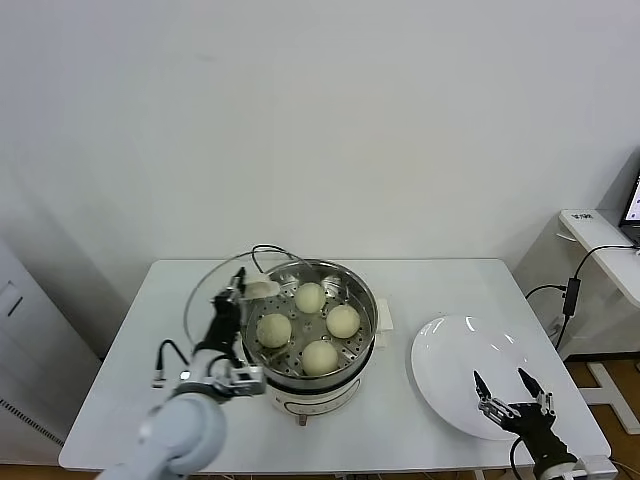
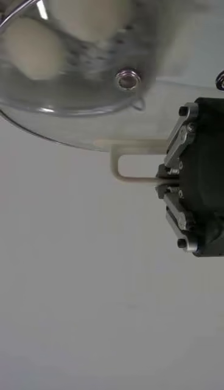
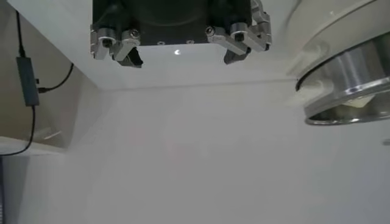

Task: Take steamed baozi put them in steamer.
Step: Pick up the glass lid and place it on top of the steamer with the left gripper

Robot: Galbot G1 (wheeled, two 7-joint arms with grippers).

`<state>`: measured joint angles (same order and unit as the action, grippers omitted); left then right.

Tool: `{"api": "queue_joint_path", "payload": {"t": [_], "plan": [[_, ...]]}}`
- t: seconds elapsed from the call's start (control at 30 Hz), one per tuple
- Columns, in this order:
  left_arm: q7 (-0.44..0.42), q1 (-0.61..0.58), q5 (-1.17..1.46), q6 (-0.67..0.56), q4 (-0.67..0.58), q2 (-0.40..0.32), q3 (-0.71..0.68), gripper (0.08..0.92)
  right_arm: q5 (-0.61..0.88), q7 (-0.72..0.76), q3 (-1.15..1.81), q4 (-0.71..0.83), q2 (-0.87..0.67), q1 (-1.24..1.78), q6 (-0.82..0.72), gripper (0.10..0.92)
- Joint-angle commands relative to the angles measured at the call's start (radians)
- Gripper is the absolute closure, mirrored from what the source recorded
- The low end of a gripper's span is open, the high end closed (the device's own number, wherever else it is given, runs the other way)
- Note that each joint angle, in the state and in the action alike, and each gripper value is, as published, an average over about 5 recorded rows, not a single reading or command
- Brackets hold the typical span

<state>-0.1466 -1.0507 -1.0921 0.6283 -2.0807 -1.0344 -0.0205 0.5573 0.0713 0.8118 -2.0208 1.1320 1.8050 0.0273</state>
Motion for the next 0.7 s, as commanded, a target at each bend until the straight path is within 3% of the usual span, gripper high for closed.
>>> {"api": "queue_joint_path", "payload": {"t": [0.03,0.7], "plan": [[-0.055,0.101,-0.171,0.14,0.024,-0.124,-0.251,0.877,-0.001,0.009,0.022,0.001,0.016,0.026,0.0,0.203],[-0.057,0.121,-0.25,0.117,0.155,-0.186,-0.258,0.877,-0.003,0.035,0.031,-0.004,0.036,0.05,0.015,0.203]]}}
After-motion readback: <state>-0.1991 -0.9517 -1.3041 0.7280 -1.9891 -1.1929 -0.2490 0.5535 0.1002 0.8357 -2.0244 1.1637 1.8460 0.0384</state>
